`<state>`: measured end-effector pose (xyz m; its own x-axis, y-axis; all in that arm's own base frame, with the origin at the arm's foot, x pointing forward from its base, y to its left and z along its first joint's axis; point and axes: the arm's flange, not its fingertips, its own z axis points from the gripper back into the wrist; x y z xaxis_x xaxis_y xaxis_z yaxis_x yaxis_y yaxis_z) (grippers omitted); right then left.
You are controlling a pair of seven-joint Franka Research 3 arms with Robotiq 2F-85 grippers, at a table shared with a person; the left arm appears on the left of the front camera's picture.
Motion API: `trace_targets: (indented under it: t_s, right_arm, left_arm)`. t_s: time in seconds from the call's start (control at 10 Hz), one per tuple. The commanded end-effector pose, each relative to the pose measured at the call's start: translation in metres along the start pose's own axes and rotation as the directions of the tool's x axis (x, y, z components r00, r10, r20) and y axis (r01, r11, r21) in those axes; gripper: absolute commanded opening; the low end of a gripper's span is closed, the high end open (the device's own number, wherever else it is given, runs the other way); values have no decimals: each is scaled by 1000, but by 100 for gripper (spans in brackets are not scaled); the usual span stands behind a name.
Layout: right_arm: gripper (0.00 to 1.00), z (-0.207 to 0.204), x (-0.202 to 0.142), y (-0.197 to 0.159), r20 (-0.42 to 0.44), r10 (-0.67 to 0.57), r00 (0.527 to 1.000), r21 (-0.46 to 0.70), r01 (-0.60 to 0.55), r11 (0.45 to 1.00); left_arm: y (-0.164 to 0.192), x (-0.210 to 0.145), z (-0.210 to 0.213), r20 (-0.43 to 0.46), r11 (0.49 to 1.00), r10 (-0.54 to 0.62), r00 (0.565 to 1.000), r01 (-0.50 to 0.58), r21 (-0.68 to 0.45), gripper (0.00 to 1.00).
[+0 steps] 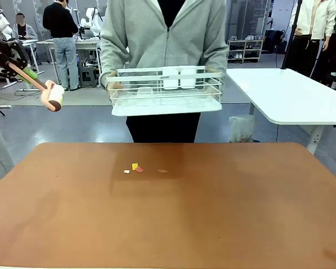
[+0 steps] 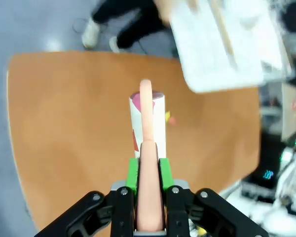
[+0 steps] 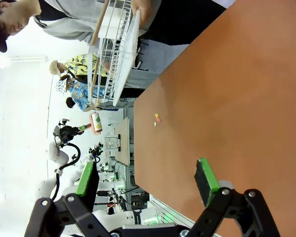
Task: Clean the table.
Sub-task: Clean the table with the Lint Roller when the human lifts the Dish drying rack.
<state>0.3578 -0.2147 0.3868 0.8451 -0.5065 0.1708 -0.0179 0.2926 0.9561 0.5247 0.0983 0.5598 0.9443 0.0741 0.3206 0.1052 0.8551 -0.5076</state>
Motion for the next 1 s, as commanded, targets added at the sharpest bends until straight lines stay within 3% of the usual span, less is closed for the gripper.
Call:
trace_targets:
  t_s: [0.0, 0.1, 0.3, 0.4, 0.5, 0.6, 0.9]
  right_arm:
    - [100, 1, -1, 2, 4, 1, 1000, 1, -1, 1000]
    - [100, 1, -1, 2, 4, 1, 1000, 1, -1, 1000]
    - [100, 1, -1, 2, 4, 1, 1000, 1, -1, 1000]
    - [100, 1, -1, 2, 4, 1, 1000, 1, -1, 1000]
    - [100, 1, -1, 2, 4, 1, 1000, 1, -1, 1000]
    - [100, 1, -1, 2, 4, 1, 1000, 1, -1, 1000]
    - [100, 1, -1, 2, 4, 1, 1000, 1, -1, 1000]
  left_arm:
    - [8, 15, -30, -151, 943, -331, 932, 330, -28, 21]
    - [9, 16, -42, -193, 945, -324, 926, 326, -23, 21]
    - [11, 22, -62, -177, 967, -255, 950, 255, -27, 21]
    - [15, 21, -68, -150, 980, -197, 969, 197, -13, 21]
    - [15, 24, -62, -65, 993, -120, 991, 119, -10, 21]
    - [15, 17, -75, -200, 966, -260, 945, 258, -33, 21]
    - [17, 20, -73, -171, 977, -213, 962, 212, -25, 21]
